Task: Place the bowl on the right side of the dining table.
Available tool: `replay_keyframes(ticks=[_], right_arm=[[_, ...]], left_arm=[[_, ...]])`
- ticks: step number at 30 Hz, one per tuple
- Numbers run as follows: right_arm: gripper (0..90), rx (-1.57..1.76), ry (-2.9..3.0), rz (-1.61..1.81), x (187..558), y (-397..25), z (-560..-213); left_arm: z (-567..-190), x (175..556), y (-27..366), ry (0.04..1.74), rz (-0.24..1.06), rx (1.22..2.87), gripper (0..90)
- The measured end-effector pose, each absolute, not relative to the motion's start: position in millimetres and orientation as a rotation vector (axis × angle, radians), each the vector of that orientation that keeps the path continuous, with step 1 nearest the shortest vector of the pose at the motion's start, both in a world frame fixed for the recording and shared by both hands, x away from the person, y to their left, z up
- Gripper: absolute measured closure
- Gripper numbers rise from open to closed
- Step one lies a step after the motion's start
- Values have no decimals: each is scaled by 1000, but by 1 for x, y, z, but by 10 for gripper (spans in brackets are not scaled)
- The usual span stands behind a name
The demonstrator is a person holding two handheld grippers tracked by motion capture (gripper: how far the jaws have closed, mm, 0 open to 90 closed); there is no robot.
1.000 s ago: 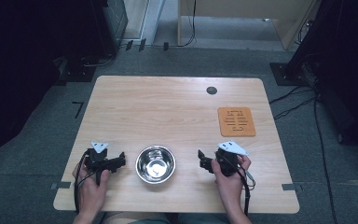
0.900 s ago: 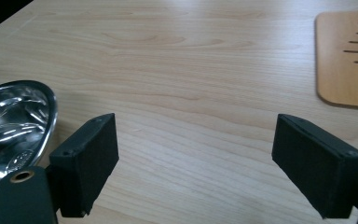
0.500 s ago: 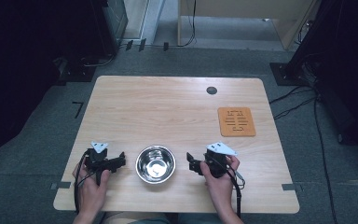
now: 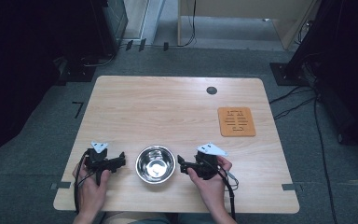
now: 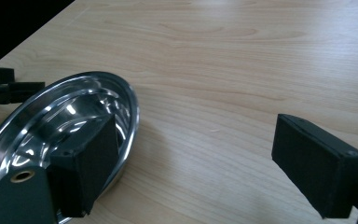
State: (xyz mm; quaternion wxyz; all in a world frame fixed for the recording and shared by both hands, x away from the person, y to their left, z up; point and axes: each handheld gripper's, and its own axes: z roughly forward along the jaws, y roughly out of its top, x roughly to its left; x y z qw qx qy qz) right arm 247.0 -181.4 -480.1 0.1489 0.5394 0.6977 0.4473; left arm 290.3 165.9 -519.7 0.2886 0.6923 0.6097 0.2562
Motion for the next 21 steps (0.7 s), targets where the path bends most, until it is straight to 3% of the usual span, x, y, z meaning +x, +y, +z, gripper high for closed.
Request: replay_keyframes(ticks=[13,14,15,21], right_arm=[[157,1568,2098,1298,250,-160,-491],[192,1574,2103,1297,250,-158,-492],[309,1566,2119,1338,251,-158,-494],[377,1589,2132,1390,255,-156,-498]], left_arm=[[-520,290,166,1628,683,1848,12],[-520,290,166,1627,683,1848,12],[-520,290,166,1628,683,1848,12],[-520,290,166,1628,684,1848,12]])
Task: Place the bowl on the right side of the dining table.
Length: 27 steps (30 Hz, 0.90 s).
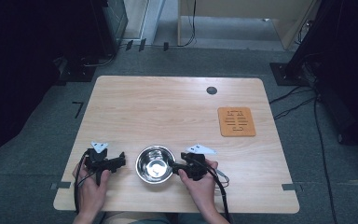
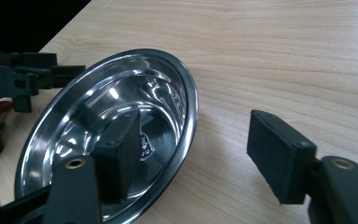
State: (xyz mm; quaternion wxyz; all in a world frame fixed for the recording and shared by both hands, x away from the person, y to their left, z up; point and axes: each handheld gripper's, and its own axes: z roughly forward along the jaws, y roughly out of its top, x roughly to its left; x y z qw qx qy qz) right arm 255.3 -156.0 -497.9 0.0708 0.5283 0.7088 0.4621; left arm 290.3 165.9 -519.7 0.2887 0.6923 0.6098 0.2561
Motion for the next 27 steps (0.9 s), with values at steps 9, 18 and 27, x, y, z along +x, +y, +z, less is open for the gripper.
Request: replay_keyframes(ticks=[9,18,27], right_arm=[[520,1595,2148,1318,256,-149,-504],[658,1578,2224,1367,256,-146,-505],[801,1613,2255,1362,257,-151,-505]], left_arm=[[-520,290,166,1628,684,1848,12],[-520,290,166,1628,684,1848,12],[-520,290,166,1628,683,1848,12]])
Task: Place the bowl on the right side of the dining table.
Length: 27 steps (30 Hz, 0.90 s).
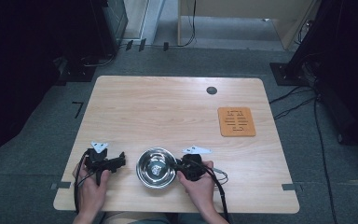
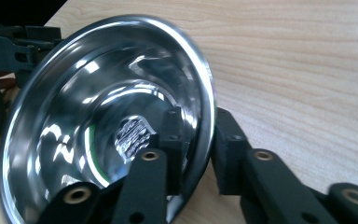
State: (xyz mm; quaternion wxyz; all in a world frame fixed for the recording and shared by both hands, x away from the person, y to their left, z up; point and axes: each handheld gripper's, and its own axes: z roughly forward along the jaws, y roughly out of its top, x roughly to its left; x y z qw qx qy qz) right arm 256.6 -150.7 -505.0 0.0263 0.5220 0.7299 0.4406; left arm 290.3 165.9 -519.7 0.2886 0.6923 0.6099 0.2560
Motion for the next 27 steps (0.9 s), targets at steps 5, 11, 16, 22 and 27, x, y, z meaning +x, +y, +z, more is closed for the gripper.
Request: replay_keyframes(ticks=[5,11,16,22,27], right_arm=[[831,1600,2238,1393,255,-153,-504],[838,1619,2223,1422,254,-156,-502],[848,1662,2204,1474,255,-163,-499],[854,1710,2164,1517,255,-175,-497],[854,1744,2148,1519,257,-181,-498]], left_arm=[[-520,290,166,1628,684,1849,12],[-520,290,166,1628,684,1848,12],[-520,290,166,1628,684,1848,12],[-520,290,166,1628,684,1848,12],[-520,290,166,1628,684,1848,12]])
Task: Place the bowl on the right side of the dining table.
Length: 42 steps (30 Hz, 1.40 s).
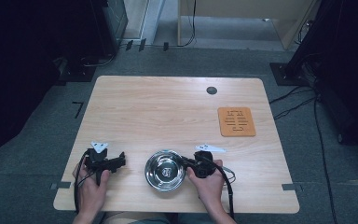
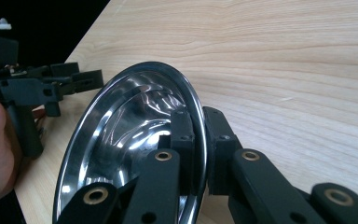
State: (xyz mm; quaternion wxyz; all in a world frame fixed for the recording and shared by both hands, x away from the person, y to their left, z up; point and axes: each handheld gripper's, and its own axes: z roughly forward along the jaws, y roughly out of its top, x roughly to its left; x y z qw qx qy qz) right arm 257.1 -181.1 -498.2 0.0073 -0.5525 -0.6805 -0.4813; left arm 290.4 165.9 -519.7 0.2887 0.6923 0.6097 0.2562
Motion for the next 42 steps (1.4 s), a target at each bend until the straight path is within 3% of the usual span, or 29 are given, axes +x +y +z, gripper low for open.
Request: replay_keyframes(ticks=[42], right_arm=[[854,-1936,-1897,-1631,272,-252,-485]], left_arm=[[-520,290,166,1628,684,1848,12]])
